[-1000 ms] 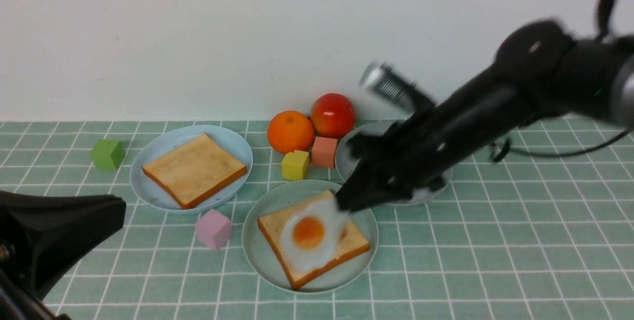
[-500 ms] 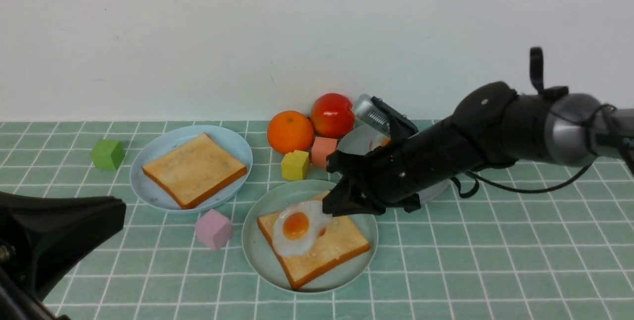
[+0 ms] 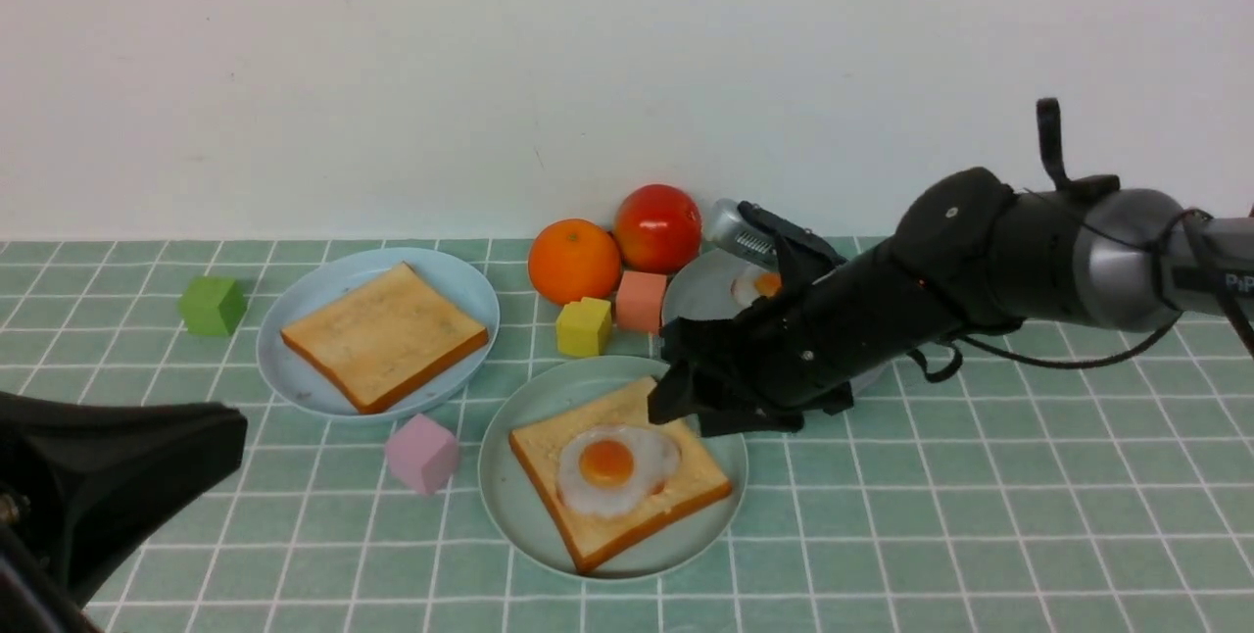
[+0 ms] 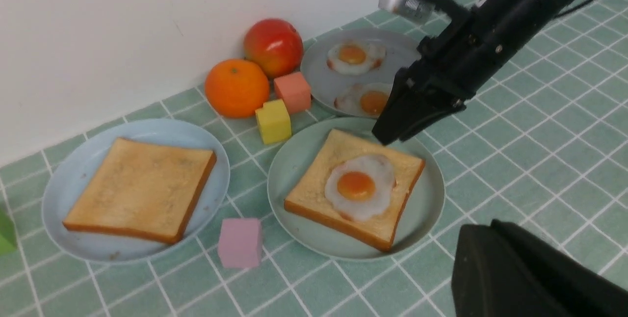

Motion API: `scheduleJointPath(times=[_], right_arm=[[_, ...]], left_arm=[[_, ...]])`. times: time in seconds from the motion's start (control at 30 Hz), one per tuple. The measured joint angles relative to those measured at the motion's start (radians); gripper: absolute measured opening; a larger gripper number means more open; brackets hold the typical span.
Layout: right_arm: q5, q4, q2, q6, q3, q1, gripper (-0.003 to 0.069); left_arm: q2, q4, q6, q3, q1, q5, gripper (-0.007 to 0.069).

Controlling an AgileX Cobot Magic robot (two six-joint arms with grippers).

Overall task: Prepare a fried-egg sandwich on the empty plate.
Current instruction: Use the right arm to place the fried egg on the slice of bread in the middle, then use the left arm to grab a slice of bread

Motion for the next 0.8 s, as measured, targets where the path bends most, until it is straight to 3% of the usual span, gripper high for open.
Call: scheduleJointPath(times=[0.1, 0.17, 0.3, 0.33, 0.4, 0.53, 0.67, 0.8], right_arm=[[0.061, -0.062, -0.061, 0.001, 0.000, -0.022, 0.0439], [0.123, -0.132, -0.133, 0.012, 0.001, -0.033, 0.0401], [0.291, -0.339, -0.362, 0.084, 0.001, -0.018, 0.0227], [0.298, -0.339, -0.362, 0.088, 0.001, -0.018, 0.0206], [0.391, -0.471, -0.499, 0.153, 0.001, 0.023, 0.0074], [0.480, -0.629, -0.664, 0.250, 0.001, 0.104, -0.0009], [0.524, -0.790, -0.846, 0.365, 0.001, 0.218, 0.0000], [0.530, -0.839, -0.945, 0.396, 0.001, 0.262, 0.0003]], left_arm=[[0.022, -0.007, -0.051, 0.000, 0.000, 0.031, 0.0011], [0.068, -0.007, -0.098, 0.000, 0.000, 0.052, 0.0011], [0.244, 0.004, -0.179, -0.013, 0.000, 0.075, -0.0013], [0.255, 0.003, -0.182, -0.016, 0.000, 0.077, -0.0013], [0.418, 0.019, -0.213, -0.070, 0.000, 0.096, -0.0013], [0.560, 0.022, -0.212, -0.155, 0.033, 0.097, -0.0013], [0.710, -0.098, -0.037, -0.270, 0.218, 0.091, -0.0013], [0.823, -0.210, 0.155, -0.349, 0.370, 0.088, -0.0013]])
